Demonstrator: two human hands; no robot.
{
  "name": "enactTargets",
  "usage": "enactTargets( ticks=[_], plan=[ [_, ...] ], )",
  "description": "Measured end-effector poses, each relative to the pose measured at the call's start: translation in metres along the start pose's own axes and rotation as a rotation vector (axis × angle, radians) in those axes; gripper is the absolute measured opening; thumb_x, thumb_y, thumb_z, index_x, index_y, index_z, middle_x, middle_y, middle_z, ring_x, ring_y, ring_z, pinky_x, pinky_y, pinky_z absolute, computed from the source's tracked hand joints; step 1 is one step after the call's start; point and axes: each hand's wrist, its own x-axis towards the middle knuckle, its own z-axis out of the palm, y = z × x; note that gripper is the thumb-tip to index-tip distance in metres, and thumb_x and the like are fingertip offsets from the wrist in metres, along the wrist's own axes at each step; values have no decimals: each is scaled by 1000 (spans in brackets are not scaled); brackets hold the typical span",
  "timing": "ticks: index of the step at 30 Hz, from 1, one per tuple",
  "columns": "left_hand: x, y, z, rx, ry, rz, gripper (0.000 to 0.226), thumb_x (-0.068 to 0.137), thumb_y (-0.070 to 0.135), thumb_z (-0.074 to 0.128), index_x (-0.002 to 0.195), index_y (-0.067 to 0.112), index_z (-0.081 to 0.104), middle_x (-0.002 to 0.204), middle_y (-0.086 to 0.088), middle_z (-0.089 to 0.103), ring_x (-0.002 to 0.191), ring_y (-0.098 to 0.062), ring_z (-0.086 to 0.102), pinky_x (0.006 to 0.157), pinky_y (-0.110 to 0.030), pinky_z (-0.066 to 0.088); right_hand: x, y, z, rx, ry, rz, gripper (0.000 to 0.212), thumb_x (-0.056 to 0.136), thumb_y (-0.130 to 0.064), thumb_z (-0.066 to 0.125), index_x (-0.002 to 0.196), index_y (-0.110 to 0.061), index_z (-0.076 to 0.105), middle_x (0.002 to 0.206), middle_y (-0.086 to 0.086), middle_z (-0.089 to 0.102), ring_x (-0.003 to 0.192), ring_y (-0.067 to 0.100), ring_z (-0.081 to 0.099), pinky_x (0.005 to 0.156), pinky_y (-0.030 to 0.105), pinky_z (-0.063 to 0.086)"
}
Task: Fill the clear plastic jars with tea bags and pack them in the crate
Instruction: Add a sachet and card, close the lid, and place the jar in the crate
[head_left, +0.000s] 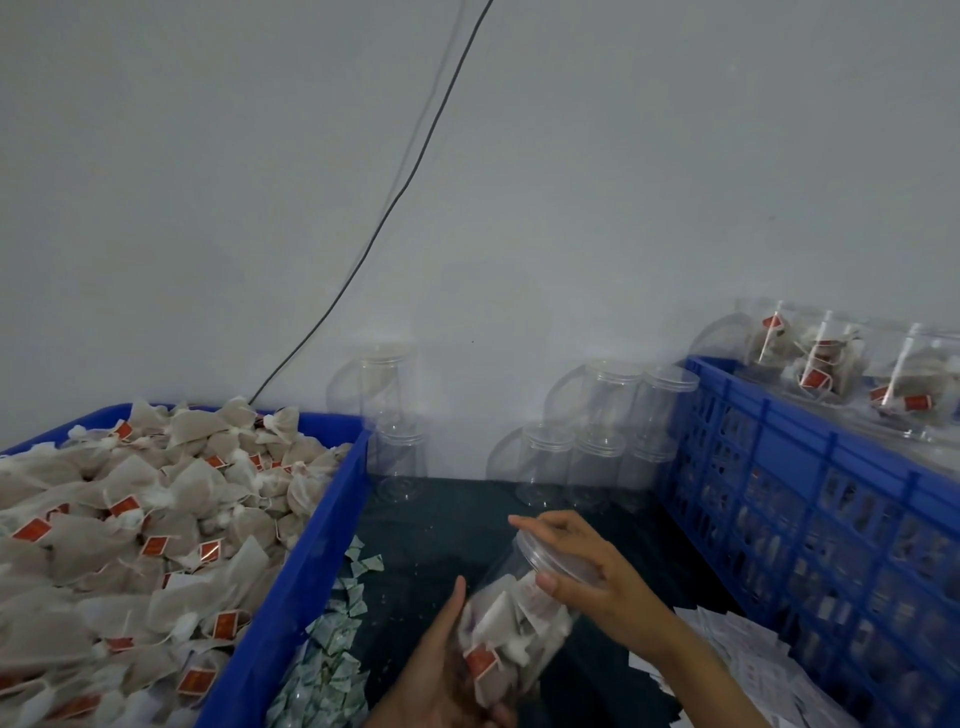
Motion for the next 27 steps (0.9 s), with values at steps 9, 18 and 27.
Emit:
enactTargets(
  ticks=[9,18,27],
  plan=[
    [15,-5,-11,92,183,227,66,61,55,71,103,5,74,103,-29,66,74,-37,64,61,-44,54,10,-5,22,17,204,55,33,92,-30,61,115,-54,61,118,-15,53,113,1,53,90,20,47],
    [22,-8,-3,236,354,421,53,78,51,56,109,10,69,97,-22,72,68,-30,70,61,-39,56,16,-4,36,-48,361,240,24,89,-51,54,103,-69,47,114,-17,45,99,-8,48,73,7,34],
    [14,-10,-10,257,296,367,72,73,64,53,98,0,74,79,-25,64,60,-29,62,55,-39,56,7,-5,22,34,154,-16,41,79,-48,66,120,-49,61,118,-14,47,114,-2,49,90,11,44]
  ],
)
